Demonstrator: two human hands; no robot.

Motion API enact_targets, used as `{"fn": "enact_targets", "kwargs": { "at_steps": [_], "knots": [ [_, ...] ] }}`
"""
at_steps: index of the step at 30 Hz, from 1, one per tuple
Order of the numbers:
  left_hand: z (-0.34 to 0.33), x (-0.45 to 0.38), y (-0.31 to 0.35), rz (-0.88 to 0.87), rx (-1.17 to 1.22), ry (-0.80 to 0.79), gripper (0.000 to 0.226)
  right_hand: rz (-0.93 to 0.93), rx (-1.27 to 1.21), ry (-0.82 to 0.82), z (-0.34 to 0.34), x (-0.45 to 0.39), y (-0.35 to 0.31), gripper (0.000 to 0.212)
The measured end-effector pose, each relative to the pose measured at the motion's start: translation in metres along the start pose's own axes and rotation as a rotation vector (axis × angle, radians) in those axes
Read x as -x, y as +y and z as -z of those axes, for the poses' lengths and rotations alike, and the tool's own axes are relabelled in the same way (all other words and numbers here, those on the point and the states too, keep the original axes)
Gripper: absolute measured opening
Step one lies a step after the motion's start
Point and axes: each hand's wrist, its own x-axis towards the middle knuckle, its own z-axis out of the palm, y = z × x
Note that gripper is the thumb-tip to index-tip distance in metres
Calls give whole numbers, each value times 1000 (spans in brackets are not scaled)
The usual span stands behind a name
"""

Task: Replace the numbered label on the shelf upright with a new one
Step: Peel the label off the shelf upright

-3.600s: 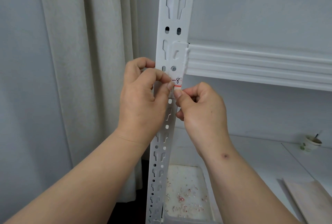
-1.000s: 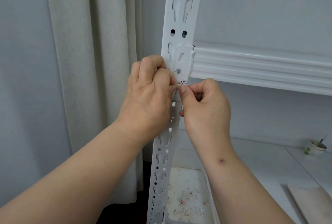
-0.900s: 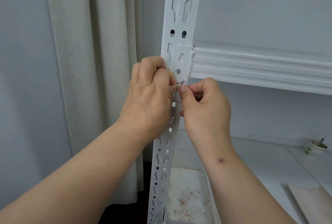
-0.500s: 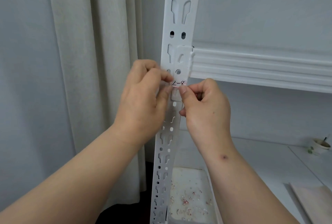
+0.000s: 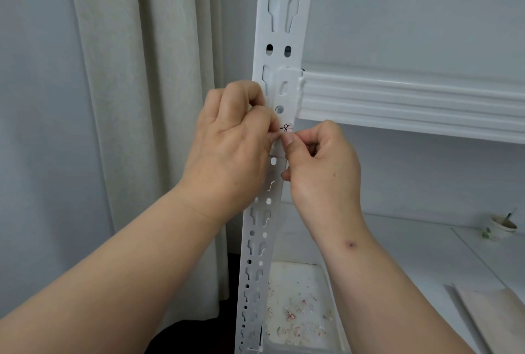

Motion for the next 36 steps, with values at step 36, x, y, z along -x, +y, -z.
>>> {"fn": "enact_targets", "kwargs": {
  "at_steps": [36],
  "knots": [
    [1,-1,3,-84,8,26,8,-33,-27,-32,3,4,4,17]
  ]
}}
